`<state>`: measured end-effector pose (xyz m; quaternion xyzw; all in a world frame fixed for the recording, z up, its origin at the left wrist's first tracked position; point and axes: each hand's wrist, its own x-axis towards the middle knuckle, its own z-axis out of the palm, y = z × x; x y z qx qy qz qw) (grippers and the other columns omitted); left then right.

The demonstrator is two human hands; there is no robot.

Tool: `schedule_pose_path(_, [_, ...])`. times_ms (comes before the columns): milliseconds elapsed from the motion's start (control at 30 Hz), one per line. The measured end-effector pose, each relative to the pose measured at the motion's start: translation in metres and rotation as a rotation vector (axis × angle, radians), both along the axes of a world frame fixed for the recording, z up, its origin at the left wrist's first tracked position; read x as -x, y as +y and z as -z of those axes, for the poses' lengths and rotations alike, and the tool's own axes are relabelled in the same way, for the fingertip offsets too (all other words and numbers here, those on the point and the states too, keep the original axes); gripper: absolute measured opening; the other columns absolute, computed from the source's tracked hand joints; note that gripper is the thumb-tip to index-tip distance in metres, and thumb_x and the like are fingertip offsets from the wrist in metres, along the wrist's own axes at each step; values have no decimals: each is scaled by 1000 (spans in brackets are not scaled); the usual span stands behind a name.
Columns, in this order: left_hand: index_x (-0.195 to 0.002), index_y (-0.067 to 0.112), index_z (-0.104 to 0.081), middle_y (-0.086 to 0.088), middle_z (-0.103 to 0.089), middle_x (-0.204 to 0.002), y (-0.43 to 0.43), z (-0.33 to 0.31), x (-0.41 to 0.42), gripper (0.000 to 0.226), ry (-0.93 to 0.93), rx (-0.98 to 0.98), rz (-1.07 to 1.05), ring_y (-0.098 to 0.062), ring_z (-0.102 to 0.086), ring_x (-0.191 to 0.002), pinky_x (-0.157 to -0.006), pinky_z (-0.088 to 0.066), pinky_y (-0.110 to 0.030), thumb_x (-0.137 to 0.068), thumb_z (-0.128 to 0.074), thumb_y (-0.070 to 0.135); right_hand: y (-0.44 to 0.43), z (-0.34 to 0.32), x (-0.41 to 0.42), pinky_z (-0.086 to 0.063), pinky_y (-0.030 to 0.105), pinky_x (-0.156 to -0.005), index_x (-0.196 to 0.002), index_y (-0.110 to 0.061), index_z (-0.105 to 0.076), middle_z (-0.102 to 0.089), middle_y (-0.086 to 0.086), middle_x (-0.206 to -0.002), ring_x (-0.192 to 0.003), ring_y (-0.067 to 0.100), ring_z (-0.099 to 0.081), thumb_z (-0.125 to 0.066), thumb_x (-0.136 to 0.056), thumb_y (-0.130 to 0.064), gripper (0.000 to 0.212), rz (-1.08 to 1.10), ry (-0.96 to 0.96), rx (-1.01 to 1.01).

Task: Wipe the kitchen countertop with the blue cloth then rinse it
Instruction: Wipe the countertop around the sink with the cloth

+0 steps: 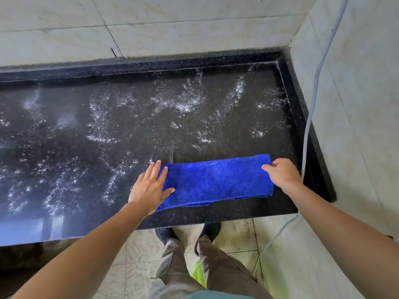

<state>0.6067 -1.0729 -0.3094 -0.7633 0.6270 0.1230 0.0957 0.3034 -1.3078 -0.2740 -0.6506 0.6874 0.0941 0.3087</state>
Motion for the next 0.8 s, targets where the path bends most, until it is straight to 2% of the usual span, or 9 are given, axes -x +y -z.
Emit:
schedule_pose_path(100, [-150,9,-27,-18,-23,-157,7,1,-1,85,-23,-53,-34,-33,-25,-145,-113,-33,-48,-91,-11,68,3,-4,5,-39,33,-62,-78,-9,-54,-56,8,-76,-73,24,-55,-59,-91,-29,25,90,-144,52])
schedule_pose_path(200, [-151,10,-22,-18,-21,-158,8,1,1,91,-53,-94,-12,-34,-21,-146,-114,-29,-52,-87,-2,72,7,-4,3,-49,38,-80,-97,-8,-56,-59,8,-96,-92,24,-57,-60,-92,-27,20,193,-273,-22])
schedule_pose_path(300, [-149,8,-28,-21,-26,-156,7,-4,0,90,-55,-106,-17,-36,-26,-144,-111,-33,-53,-88,-13,72,12,-15,-3,-51,44,-90,-105,-9,-57,-61,8,-108,-103,25,-59,-59,-92,-29,24,223,-383,-39])
schedule_pose_path(400, [-129,7,-59,-23,-51,-138,16,-11,-5,66,-14,-30,-9,-38,-50,-128,-94,-49,-49,-86,-57,57,23,-43,-24,-53,42,-81,-98,-12,-56,-63,10,-98,-91,25,-63,-60,-92,-30,20,75,-482,3])
schedule_pose_path(467, [-109,10,-68,-18,-63,-120,27,-19,-8,43,32,33,-24,-35,-61,-109,-82,-53,-44,-79,-73,41,37,-66,-50,-52,40,-74,-92,-15,-55,-63,9,-89,-82,23,-62,-61,-91,-28,15,-36,-555,16])
schedule_pose_path(533, [-94,10,-69,-11,-65,-100,43,-23,-12,29,92,111,-52,-32,-64,-86,-69,-53,-39,-74,-79,27,56,-83,-82,-45,31,-64,-86,-17,-52,-58,2,-76,-68,16,-55,-62,-90,-24,13,-146,-593,25])
schedule_pose_path(600, [-88,11,-68,-6,-63,-87,61,-29,-15,22,151,155,-98,-29,-63,-75,-62,-52,-36,-71,-80,20,79,-87,-119,-39,26,-59,-87,-15,-51,-52,-2,-70,-61,12,-48,-61,-90,-26,16,-262,-573,36])
schedule_pose_path(733, [-89,14,-69,-1,-62,-80,99,-34,-27,18,177,188,-166,-24,-62,-69,-59,-53,-33,-74,-76,21,127,-55,-183,-41,32,-57,-90,-13,-47,-54,-3,-67,-60,15,-51,-57,-93,-29,19,-391,-472,23])
schedule_pose_path(800, [-87,14,-69,1,-60,-78,116,-34,-32,15,178,187,-187,-22,-62,-68,-59,-53,-33,-79,-64,25,150,-33,-208,-45,39,-63,-92,-14,-45,-59,1,-74,-73,23,-55,-54,-94,-29,17,-429,-401,-24])
